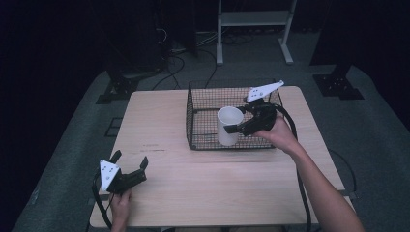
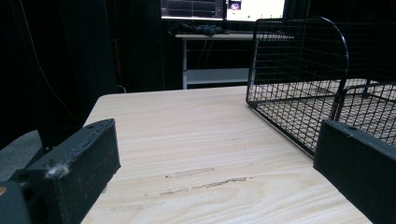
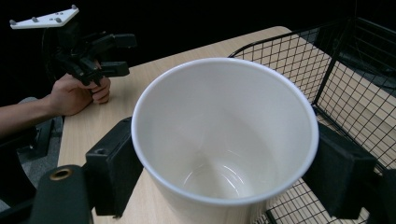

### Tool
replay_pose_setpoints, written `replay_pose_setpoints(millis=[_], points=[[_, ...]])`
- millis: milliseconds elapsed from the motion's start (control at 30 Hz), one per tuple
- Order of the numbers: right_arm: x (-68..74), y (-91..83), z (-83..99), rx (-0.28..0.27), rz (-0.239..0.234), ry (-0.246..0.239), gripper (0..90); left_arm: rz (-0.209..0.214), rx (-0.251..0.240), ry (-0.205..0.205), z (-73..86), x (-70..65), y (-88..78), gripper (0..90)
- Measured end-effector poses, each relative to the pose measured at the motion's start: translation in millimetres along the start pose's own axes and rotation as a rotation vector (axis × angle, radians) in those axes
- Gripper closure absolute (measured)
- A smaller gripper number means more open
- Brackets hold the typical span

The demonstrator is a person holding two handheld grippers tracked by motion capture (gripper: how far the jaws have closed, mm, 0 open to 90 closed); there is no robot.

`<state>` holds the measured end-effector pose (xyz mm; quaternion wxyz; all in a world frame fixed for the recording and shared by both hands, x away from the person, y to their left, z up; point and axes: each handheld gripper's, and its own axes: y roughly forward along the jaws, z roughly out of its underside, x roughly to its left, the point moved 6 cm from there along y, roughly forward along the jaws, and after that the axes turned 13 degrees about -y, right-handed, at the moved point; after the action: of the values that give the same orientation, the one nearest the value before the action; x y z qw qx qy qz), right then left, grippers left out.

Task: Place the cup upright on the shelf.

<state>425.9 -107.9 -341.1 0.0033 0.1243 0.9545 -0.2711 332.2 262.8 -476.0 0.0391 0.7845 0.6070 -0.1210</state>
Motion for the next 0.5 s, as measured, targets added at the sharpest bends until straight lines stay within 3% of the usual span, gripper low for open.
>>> replay_pose_setpoints(millis=[500], points=[[-19.9, 0.7, -8.9, -0.01, 0.009, 0.001, 19.5, 0.002, 0.001, -0.001, 0.1, -0.3, -0.1, 0.0]])
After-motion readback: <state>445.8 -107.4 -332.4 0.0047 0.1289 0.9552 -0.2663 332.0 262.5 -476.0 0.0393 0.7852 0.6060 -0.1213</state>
